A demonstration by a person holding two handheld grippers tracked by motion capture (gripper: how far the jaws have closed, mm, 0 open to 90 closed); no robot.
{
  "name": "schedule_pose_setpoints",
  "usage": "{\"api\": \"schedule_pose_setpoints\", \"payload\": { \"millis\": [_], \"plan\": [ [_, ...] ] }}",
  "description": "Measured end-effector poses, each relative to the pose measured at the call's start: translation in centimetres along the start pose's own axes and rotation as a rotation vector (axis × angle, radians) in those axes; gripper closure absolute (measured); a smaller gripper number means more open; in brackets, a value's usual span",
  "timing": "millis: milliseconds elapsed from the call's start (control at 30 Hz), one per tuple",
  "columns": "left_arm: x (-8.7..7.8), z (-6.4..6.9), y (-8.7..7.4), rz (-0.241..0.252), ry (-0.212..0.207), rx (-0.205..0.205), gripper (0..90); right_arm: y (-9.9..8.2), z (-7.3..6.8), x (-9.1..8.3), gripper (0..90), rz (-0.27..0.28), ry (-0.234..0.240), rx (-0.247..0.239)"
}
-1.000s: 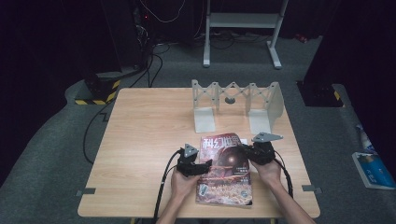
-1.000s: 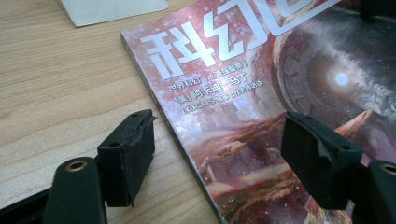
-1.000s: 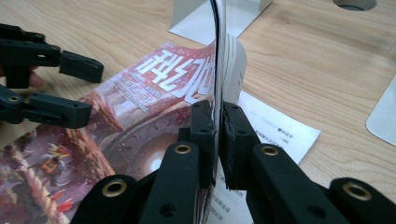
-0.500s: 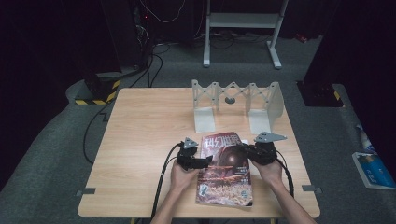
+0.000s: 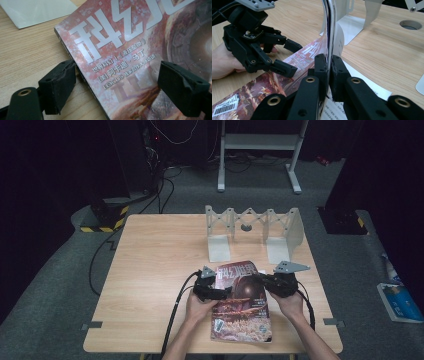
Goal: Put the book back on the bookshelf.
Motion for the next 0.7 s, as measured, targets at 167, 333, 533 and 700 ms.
{"api": "schedule_pose_setpoints", "payload": {
  "millis": [167,333,533,700],
  "plan": [
    [-0.08,-0.22,0.05,0.004,-0.023,-0.023,14.7,0.26,-0.38,-0.38,85.3,0.015,0.01,-0.015],
    [-0.13,-0.38,0.06,0.005,-0.038,-0.036,14.4,0.37,-0.54,-0.58,85.3,0.024,0.016,-0.03],
    [-0.25,-0.49,0.06,0.004,-0.07,-0.046,14.8,0.35,-0.56,-0.69,85.5,0.039,0.026,-0.029],
    [-0.37,-0.63,0.11,0.009,-0.109,-0.064,13.7,0.75,-1.01,-1.02,85.7,0.063,0.034,-0.049]
  ]
}}
Point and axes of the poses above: each handheld gripper's, and its own axes: x roughly forward along the jaws, y roughly out of its top, z roughly to its right, the point moved 2 cm from there along x, roughly forward along the jaws, and after that the axes turned 7 degrees about -x, right-handed, at the moved point
